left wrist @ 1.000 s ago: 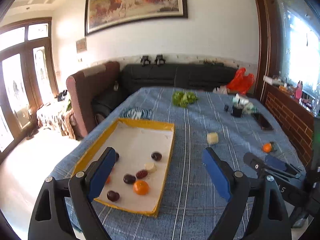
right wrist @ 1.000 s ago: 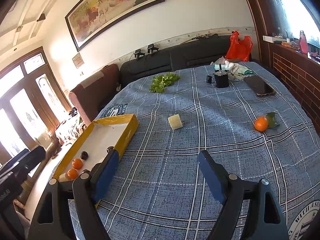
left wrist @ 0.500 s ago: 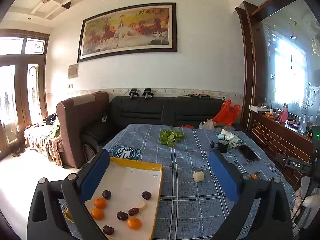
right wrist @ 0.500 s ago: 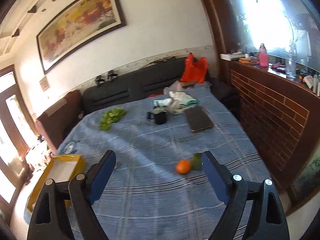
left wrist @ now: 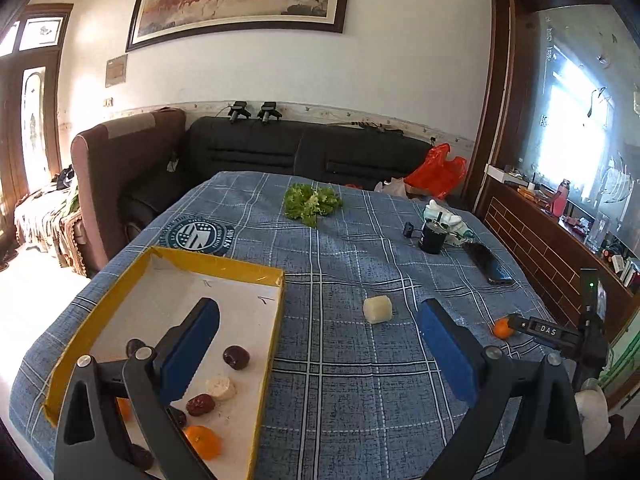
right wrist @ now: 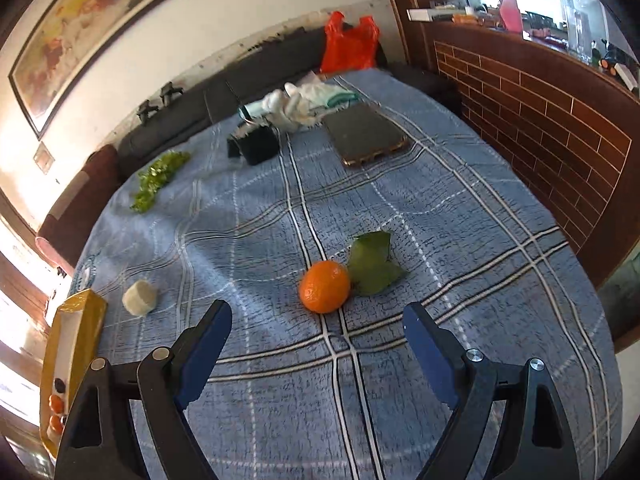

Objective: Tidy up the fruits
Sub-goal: 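Move both open tools back toward the last sugarcane chunk and orange, then grasp the sugarcane chunk with the left tool while the right tool grasps the leafy orange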

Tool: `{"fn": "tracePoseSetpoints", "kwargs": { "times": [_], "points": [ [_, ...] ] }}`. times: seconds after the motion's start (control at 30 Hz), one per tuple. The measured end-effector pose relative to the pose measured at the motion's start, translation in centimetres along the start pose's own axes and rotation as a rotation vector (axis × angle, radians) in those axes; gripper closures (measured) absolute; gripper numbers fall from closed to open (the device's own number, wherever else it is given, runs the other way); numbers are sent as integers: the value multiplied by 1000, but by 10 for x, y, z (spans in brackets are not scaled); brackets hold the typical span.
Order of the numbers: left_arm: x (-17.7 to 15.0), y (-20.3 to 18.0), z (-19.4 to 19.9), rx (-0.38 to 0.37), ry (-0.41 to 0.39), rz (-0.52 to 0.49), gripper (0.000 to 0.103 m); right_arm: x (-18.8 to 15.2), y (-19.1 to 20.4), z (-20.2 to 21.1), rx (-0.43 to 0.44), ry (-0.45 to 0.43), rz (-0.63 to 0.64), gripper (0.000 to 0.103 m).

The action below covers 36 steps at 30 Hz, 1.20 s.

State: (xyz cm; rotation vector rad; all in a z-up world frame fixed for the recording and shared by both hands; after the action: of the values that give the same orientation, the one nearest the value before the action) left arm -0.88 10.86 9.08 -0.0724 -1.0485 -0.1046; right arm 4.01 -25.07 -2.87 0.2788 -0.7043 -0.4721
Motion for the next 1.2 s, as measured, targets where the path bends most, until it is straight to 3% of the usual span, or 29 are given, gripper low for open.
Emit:
{"fn": "tracePoseSetpoints", "kwargs": {
  "times": [0.27,0.43,0.5,0.73,1.0,1.03,1.07,1.1,1.13,1.2],
  "points": [
    [-13,-26,-79,-64,146,-5,4,6,0,-32,-61,-3,20,22],
    [-22,-41,-125,-105,243,4,4,6,-4,-41,-62,-2,22,33],
    [-26,-46,-146,-93,278,-15,4,6,-6,-43,-54,8,13,42],
    [-36,-72,-190,-88,336,-97,4,5,-5,-43,-31,4,18,52],
    [-44,-85,-216,-90,370,-138,6,5,-3,-39,-25,-7,23,59],
    [-45,-86,-217,-90,374,-143,15,5,-2,-39,-25,-8,24,59],
    [-46,-87,-218,-96,383,-146,33,5,-2,-39,-25,-7,25,60],
    [-48,-87,-220,-103,397,-145,45,5,-2,-39,-25,-8,26,61],
    [-51,-87,-221,-109,412,-141,66,4,-1,-38,-25,-9,27,61],
    [-53,-88,-220,-124,417,-128,68,4,-1,-37,-24,-12,29,63]
  ]
}}
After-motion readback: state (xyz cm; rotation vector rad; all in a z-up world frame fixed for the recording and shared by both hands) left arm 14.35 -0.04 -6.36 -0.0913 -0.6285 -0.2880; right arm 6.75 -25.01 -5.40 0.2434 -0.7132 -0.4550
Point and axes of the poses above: each gripper's, at about its wrist camera, not at the fingertips, and z roughly against the way its jaws point, y to its left, x to its top, the point moved 9 cm from there along -z, roughly the way its jaws point, and after that the axes turned 8 degrees about -z, right-handed, at the moved point
